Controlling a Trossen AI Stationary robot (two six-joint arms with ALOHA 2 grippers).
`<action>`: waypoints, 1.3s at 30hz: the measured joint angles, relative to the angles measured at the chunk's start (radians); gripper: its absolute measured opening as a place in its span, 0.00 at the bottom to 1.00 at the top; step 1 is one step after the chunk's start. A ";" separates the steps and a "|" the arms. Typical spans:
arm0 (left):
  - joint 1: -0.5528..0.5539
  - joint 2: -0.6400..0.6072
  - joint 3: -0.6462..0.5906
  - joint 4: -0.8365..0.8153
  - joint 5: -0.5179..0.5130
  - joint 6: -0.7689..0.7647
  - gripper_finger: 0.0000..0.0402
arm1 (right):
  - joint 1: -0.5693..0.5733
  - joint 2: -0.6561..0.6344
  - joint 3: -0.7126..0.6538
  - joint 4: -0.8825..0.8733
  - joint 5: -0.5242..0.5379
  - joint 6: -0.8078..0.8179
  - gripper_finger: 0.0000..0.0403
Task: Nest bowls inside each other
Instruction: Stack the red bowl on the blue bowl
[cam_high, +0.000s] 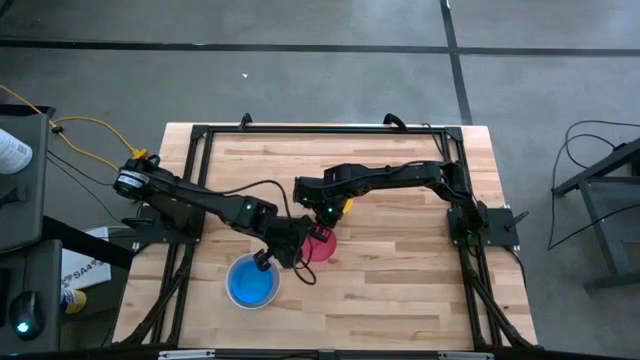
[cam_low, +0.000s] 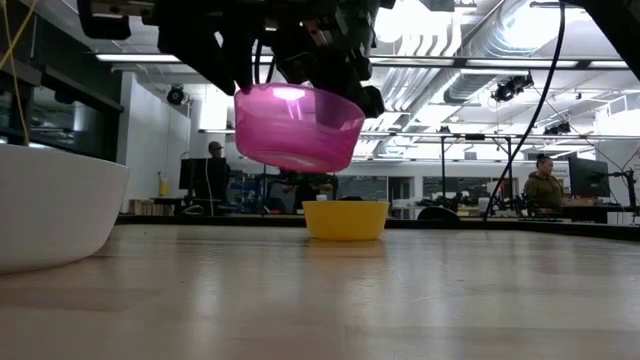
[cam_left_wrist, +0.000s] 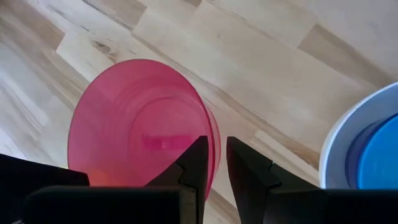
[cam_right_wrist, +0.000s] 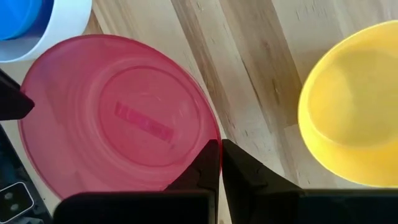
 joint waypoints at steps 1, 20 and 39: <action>0.000 0.000 0.000 -0.003 0.005 -0.003 0.14 | 0.000 0.000 0.000 0.001 -0.001 0.000 0.01; 0.000 0.010 0.000 -0.016 0.050 -0.028 0.14 | 0.001 0.000 -0.001 -0.003 0.007 -0.002 0.01; 0.000 0.026 0.007 0.011 0.045 -0.007 0.14 | 0.001 0.000 -0.002 0.005 -0.004 -0.011 0.01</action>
